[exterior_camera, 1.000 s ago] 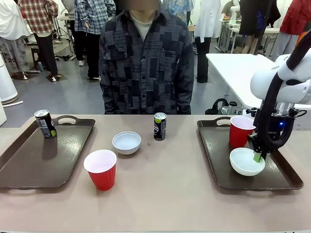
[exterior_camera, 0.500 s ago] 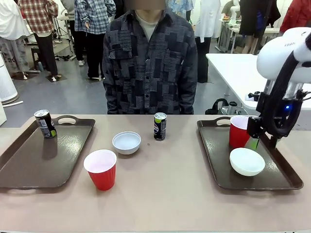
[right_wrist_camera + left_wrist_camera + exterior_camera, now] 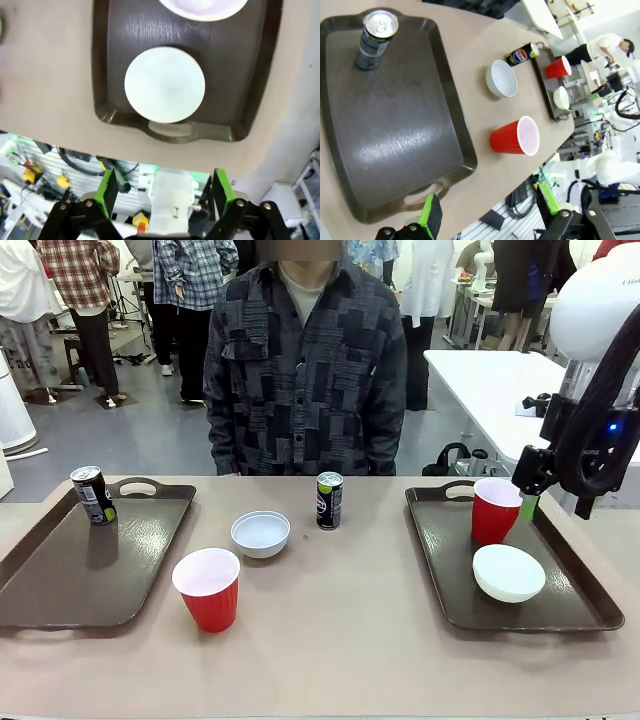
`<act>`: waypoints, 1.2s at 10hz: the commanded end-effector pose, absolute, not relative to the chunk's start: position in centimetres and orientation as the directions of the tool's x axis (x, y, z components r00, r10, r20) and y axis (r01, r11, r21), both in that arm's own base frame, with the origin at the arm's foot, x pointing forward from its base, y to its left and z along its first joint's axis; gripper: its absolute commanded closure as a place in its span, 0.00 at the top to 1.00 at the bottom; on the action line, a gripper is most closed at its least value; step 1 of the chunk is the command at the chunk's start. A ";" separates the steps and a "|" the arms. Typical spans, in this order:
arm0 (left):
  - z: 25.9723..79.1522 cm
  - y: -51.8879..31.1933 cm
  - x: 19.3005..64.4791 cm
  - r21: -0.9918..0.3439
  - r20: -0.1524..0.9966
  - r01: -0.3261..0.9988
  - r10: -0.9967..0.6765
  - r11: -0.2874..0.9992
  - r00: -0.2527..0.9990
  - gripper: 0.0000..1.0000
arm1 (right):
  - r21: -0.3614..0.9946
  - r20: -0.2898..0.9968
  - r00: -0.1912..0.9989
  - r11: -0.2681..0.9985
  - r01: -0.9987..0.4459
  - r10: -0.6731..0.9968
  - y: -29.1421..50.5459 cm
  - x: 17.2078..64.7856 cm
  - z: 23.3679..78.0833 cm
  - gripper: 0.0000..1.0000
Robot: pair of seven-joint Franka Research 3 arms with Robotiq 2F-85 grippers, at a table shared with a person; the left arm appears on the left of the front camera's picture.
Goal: Prepare tableware on both trays.
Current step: Pick up a Picnic Bowl from the table and place it on a Handle tray.
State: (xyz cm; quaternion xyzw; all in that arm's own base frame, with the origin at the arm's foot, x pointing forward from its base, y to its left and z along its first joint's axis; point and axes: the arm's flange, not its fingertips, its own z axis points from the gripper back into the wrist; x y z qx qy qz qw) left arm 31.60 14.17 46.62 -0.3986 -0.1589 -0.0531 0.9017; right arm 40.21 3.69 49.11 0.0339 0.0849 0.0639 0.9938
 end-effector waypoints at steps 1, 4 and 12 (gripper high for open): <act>46.7 14.3 31.6 -0.711 0.341 0.234 0.034 0.663 0.939 1.00 | 0.079 -0.142 0.982 0.990 -0.118 0.129 3.4 40.5 48.2 0.97; 46.7 14.3 31.6 -0.711 0.341 0.234 0.034 0.663 0.939 1.00 | 0.079 -0.142 0.982 0.990 -0.118 0.129 3.4 40.5 48.2 0.97; 46.7 14.3 31.6 -0.711 0.341 0.234 0.034 0.663 0.939 1.00 | 0.079 -0.142 0.982 0.990 -0.118 0.129 3.4 40.5 48.2 0.97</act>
